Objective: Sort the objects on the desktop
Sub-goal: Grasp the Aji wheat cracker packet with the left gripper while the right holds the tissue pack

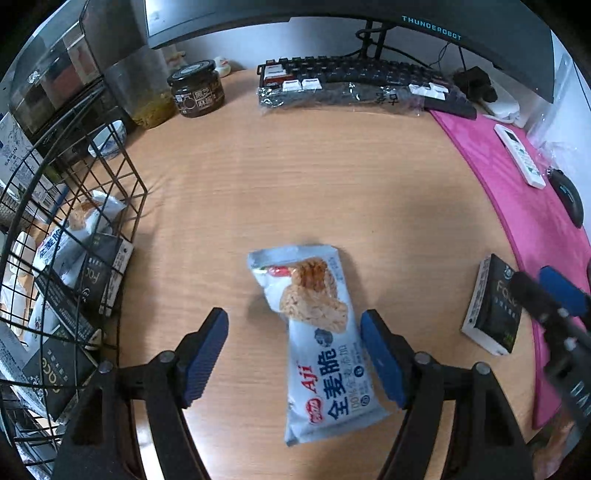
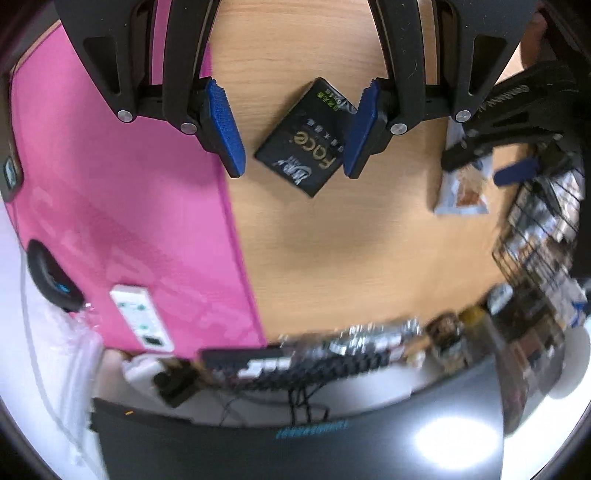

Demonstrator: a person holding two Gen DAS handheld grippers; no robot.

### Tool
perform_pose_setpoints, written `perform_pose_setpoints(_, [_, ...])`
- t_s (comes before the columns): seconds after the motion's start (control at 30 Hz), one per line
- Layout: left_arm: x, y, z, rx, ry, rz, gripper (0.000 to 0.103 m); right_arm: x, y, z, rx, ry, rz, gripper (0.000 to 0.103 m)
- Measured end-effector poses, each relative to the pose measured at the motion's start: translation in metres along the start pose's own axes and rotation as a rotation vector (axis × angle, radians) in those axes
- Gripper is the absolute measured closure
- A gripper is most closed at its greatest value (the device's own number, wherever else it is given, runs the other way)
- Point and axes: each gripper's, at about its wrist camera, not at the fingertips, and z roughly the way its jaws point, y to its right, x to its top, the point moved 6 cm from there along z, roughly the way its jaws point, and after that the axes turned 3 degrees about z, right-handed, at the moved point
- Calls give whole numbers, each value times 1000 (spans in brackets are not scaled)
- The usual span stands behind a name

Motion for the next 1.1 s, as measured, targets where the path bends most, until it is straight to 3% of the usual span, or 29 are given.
perform_pose_setpoints(0.17, [2, -2, -8, 15, 16, 23, 26, -7, 18, -6, 27, -92, 66, 47])
perform_pose_setpoints(0.33, [2, -4, -4, -15, 7, 19, 26, -14, 11, 7, 56, -150, 94, 47])
perform_pose_setpoints(0.77, [-2, -19, 1, 7, -6, 17, 26, -3, -33, 44, -23, -129, -16, 47])
perform_pose_setpoints(0.8, [-2, -18, 2, 4, -7, 16, 26, -3, -34, 43, -22, -129, -34, 54])
perform_pose_setpoints(0.9, [-1, -18, 5, 4, -7, 18, 26, -5, -36, 42, -21, -127, -83, 56])
perform_pose_setpoints(0.97, [-1, -17, 5, -4, -9, 20, 35, -5, -34, 39, -20, -119, -101, 56])
perform_pose_setpoints(1.03, [-3, -16, 8, -33, -28, 19, 57, -4, -31, 34, -11, -113, -96, 56])
perform_pose_setpoints(1.1, [-4, -14, 9, -32, -29, 23, 61, -2, -29, 29, -3, -105, -98, 56])
